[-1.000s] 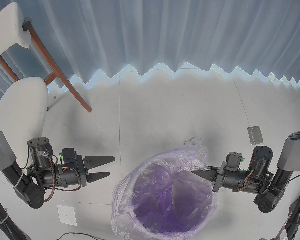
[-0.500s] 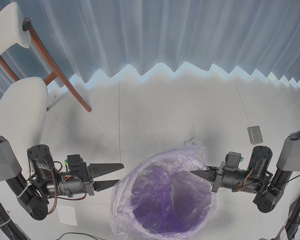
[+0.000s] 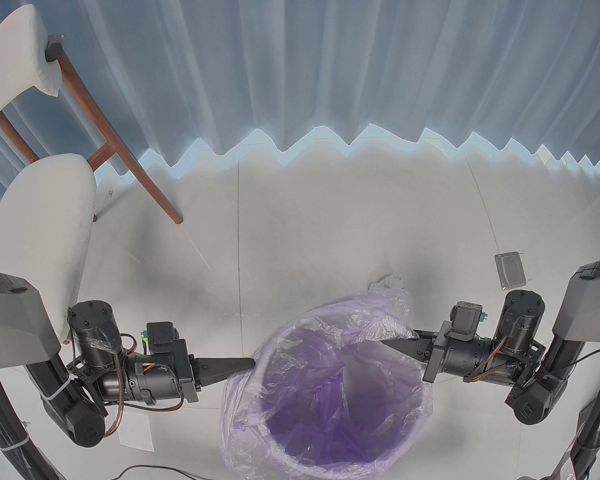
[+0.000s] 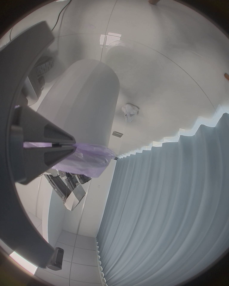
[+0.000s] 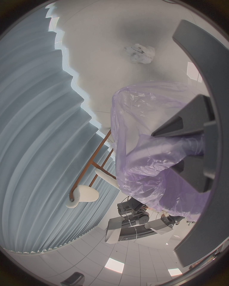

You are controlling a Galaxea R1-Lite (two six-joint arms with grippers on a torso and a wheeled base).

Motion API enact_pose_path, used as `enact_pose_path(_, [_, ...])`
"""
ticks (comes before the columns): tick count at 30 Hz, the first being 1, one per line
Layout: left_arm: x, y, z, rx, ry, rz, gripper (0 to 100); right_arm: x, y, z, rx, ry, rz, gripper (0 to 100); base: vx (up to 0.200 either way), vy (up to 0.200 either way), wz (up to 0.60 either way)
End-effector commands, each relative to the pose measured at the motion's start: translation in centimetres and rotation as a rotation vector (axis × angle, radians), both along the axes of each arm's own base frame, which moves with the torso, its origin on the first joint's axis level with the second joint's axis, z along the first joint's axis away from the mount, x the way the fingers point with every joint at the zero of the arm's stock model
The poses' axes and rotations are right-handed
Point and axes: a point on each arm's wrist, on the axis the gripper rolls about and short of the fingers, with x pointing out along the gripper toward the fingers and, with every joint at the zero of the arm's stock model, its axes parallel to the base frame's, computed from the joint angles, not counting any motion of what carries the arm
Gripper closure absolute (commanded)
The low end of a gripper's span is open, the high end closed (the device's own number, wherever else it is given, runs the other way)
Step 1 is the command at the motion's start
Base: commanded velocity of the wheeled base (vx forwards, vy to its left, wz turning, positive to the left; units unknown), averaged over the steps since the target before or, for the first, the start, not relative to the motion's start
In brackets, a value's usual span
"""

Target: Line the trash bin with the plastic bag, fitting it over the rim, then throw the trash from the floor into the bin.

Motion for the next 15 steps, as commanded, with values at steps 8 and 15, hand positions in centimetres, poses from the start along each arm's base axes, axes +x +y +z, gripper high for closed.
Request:
enact_pose_path(8, [2.4,1.1,-2.1,0.02,0.053,0.07,100,-0.4,-0.1,1.7,0.057,-0.023,0.014,100,0.0,0.0,0.0])
enact_pose_path(15, [3.7,1.9,-3.0,0.023,0.065,0.11,100,-0.7,-0.3,2.8,0.104,-0.012,0.031,100,0.0,0.0,0.0])
